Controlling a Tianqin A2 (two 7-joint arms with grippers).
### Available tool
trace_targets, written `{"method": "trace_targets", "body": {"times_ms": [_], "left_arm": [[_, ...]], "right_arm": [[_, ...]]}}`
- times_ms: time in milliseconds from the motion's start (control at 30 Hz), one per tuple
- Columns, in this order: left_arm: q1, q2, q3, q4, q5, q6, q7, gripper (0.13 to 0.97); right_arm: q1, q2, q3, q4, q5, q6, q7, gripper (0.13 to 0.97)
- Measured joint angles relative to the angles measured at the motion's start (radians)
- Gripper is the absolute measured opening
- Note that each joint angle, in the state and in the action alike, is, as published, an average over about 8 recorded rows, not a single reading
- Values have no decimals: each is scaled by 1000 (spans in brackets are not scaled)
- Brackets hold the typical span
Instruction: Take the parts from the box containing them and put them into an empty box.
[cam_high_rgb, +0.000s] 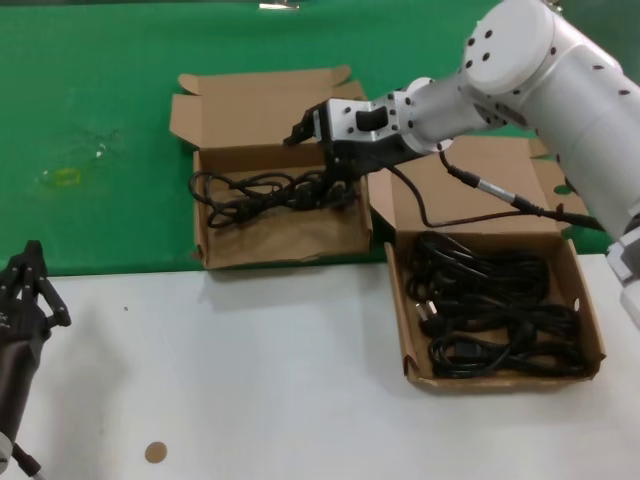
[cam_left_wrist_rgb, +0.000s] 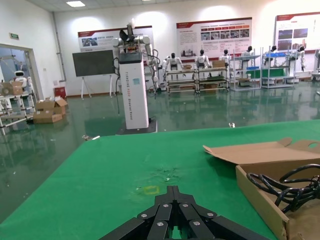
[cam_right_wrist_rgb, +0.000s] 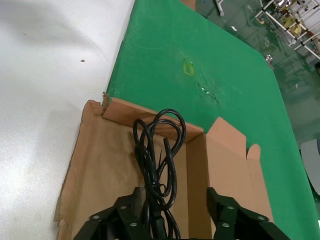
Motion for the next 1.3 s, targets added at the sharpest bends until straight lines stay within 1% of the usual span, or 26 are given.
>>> {"method": "trace_targets", "body": {"times_ms": [33, 300, 433, 667, 700, 733, 833, 1000, 1100, 1233, 1300], "left_arm": [[0, 0, 0, 0, 0, 0, 0, 144], [0, 0, 0, 0, 0, 0, 0, 144], [0, 0, 0, 0, 0, 0, 0, 144], [0, 0, 0, 0, 0, 0, 0, 156], [0, 0, 0, 0, 0, 0, 0, 160], [0, 0, 0, 0, 0, 0, 0, 163], [0, 0, 0, 0, 0, 0, 0, 169], [0, 0, 0, 0, 0, 0, 0, 230], [0, 0, 0, 0, 0, 0, 0, 266], [0, 0, 0, 0, 0, 0, 0, 266], [0, 0, 0, 0, 0, 0, 0, 308]], "right_arm": [[-1, 3, 0, 5, -1, 0, 3, 397], [-10, 25, 1, 51, -6, -6, 30, 591], [-12, 28, 1, 58, -6, -6, 35, 591], [-38, 31, 12, 80, 4, 11, 41, 763], [-47, 33, 17, 88, 8, 18, 43, 787], [-59, 34, 22, 98, 13, 26, 45, 787], [-99, 38, 41, 132, 30, 54, 55, 834], [-179, 47, 78, 200, 64, 109, 73, 911], [-231, 53, 101, 243, 85, 145, 85, 924], [-301, 61, 133, 302, 114, 192, 101, 951], [-336, 65, 149, 332, 129, 217, 109, 964]]}}
